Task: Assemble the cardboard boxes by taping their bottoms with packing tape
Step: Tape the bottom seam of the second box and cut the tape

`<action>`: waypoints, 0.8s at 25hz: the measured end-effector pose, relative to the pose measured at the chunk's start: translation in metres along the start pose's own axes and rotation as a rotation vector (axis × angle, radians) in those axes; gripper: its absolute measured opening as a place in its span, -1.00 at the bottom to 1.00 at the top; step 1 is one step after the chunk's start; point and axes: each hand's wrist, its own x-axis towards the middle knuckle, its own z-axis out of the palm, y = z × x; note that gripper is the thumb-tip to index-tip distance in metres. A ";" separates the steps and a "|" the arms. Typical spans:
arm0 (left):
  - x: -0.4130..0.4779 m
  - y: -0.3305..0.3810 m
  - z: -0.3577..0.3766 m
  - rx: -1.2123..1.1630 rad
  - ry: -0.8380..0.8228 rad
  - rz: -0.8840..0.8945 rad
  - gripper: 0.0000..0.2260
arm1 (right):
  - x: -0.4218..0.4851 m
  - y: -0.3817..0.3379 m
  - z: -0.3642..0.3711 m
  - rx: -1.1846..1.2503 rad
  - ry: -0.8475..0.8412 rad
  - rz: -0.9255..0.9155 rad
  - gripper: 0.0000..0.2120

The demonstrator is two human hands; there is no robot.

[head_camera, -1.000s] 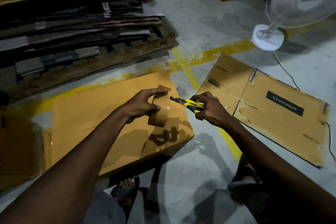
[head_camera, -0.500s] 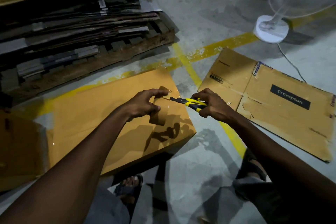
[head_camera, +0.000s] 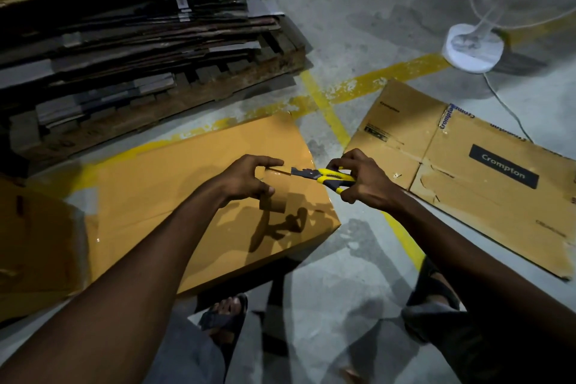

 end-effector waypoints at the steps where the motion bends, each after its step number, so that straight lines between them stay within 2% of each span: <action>1: -0.001 0.000 -0.001 -0.022 0.003 -0.011 -0.44 | -0.001 -0.001 0.001 -0.003 0.009 -0.007 -0.44; 7: -0.004 -0.005 -0.007 -0.114 -0.139 -0.075 -0.44 | -0.003 -0.001 0.001 -0.033 0.040 -0.056 -0.35; 11: 0.003 -0.006 0.002 -0.169 -0.043 -0.062 -0.43 | -0.002 0.005 0.001 -0.039 -0.026 -0.045 -0.33; 14: 0.014 -0.003 0.017 -0.161 0.029 0.011 -0.39 | 0.001 0.017 0.001 0.008 -0.160 -0.003 -0.51; 16: 0.022 0.001 0.033 -0.104 0.032 0.055 -0.35 | 0.007 0.022 0.000 0.183 -0.218 0.081 -0.72; 17: 0.025 0.002 0.043 -0.067 0.034 0.075 -0.32 | 0.009 0.023 0.000 0.321 -0.230 0.119 -0.76; 20: 0.040 0.007 0.084 0.019 0.030 0.143 -0.20 | 0.007 0.038 -0.001 0.639 -0.217 0.204 -0.73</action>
